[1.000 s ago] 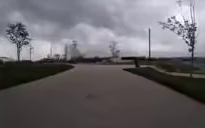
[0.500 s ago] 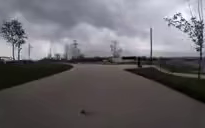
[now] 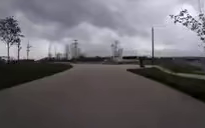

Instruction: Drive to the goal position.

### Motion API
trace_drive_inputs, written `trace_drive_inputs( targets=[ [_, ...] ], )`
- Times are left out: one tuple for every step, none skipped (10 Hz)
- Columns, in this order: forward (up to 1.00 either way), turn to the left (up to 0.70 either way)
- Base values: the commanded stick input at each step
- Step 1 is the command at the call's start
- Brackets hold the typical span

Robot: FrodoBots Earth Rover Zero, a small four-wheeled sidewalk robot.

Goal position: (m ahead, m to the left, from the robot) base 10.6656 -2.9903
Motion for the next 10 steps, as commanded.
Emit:
trace_drive_inputs(
  targets=[
    [1.0,0.0],
    [1.0,0.0],
    [1.0,0.0],
    [1.0,0.0],
    [1.0,0.0],
    [1.0,-0.14],
    [1.0,-0.27],
    [1.0,-0.27],
    [1.0,0.0],
    [1.0,0.0]
  ],
)
